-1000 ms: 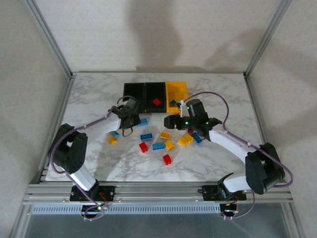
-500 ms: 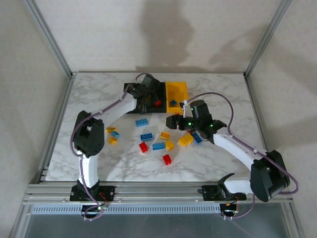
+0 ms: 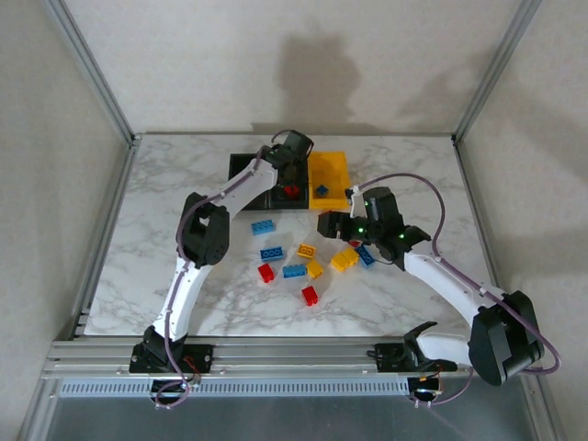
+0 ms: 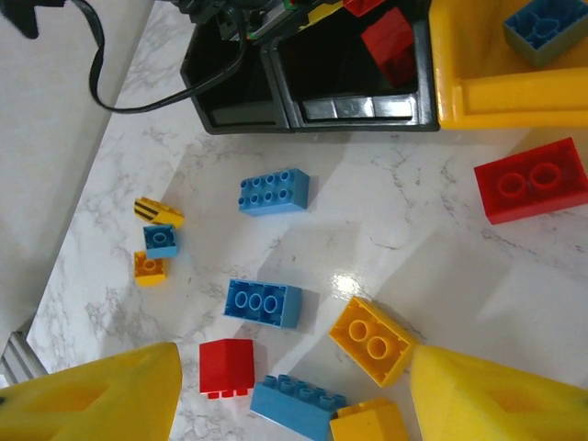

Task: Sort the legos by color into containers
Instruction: Place the lego in the container.

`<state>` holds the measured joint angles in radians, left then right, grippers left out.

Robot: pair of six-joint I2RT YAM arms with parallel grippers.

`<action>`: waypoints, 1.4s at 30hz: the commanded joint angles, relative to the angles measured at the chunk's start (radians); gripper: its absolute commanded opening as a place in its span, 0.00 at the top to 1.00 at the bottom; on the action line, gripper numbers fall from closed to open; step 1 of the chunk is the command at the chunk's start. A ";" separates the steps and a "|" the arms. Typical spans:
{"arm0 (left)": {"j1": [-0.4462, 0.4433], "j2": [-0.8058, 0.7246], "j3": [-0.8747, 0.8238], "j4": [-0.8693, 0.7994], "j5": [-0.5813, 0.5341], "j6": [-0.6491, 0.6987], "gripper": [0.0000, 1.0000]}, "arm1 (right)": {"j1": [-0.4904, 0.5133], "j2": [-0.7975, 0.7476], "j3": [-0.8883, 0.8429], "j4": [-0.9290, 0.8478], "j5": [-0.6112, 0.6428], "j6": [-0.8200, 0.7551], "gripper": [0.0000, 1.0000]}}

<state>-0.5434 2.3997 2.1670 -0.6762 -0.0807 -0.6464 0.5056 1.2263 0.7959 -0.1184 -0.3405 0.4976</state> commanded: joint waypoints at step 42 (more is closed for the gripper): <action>0.079 -0.892 -0.999 0.119 -0.079 -0.025 0.39 | 0.071 0.129 0.136 0.012 -0.016 -0.047 0.30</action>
<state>-0.4892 1.5749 1.1984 -0.5362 -0.1043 -0.6525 0.5652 1.3453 0.8963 -0.1200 -0.3412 0.4698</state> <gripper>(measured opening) 0.607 0.702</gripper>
